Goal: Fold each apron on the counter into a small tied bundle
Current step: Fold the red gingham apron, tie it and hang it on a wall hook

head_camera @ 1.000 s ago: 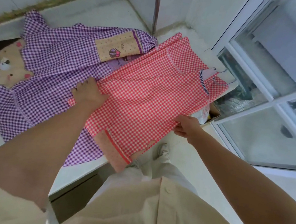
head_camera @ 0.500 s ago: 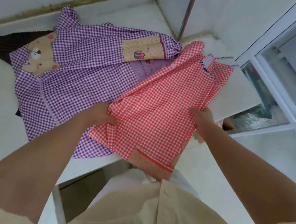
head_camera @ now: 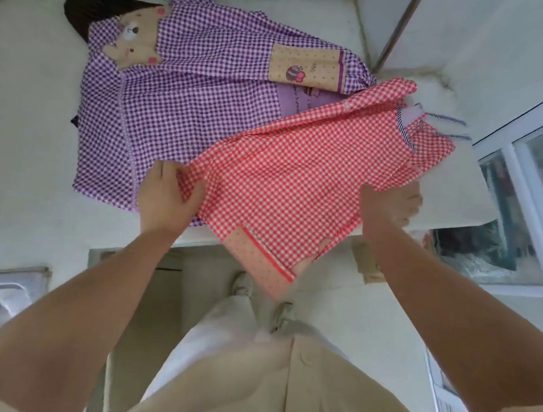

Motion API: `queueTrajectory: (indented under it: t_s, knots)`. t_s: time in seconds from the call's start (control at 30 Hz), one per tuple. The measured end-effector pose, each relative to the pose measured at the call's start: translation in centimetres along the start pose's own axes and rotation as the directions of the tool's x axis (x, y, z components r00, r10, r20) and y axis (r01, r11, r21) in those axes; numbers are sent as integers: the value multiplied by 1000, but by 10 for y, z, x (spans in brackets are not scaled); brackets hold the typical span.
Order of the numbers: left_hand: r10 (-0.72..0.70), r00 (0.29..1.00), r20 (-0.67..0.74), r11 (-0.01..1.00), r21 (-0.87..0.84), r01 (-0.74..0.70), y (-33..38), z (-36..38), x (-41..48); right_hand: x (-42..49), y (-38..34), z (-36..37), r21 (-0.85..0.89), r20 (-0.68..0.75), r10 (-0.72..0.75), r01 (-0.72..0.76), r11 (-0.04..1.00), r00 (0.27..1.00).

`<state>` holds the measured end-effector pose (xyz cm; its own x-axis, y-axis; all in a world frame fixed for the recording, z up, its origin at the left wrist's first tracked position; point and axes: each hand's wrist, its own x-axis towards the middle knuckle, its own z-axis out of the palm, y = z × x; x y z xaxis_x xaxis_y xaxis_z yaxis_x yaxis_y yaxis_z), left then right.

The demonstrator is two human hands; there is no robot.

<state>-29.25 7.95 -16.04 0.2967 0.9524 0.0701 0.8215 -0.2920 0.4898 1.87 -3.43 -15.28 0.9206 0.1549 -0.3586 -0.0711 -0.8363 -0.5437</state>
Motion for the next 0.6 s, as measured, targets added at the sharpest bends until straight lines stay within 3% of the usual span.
queueTrajectory:
  t_s: [0.07, 0.13, 0.2, 0.23, 0.3, 0.37, 0.43, 0.6]
  knots:
    - [-42, 999, 25, 999, 29, 42, 1, 3, -25, -16, 3, -7, -18, -50, -118, 117, 993, 992]
    - [-121, 991, 61, 992, 29, 120, 1, 10, -45, -38, 11, -5, 47, 11, -419, 418, 907, 908]
    - [-223, 973, 60, 974, -34, 225, 3, 14, -59, -60, 19, 5, 117, 202, -629, 619, 777, 751]
    - [-258, 965, 47, 963, -72, 261, 5, 14, -61, -71, 20, 10, 138, 341, -657, 656, 742, 672]
    - [-281, 959, 28, 953, -113, 283, 9, 13, -61, -96, 20, 18, 145, 608, -635, 720, 679, 476]
    - [-296, 954, 33, 947, -118, 298, 14, 9, -58, -116, 23, 29, 132, 737, -591, 787, 603, 329]
    - [-299, 953, 43, 949, -94, 302, 15, 7, -53, -126, 29, 41, 100, 772, -559, 811, 577, 302]
    - [-123, 981, 153, 961, -227, 156, -2, 8, -39, -126, 29, 58, -34, 752, -527, 822, 568, 395]
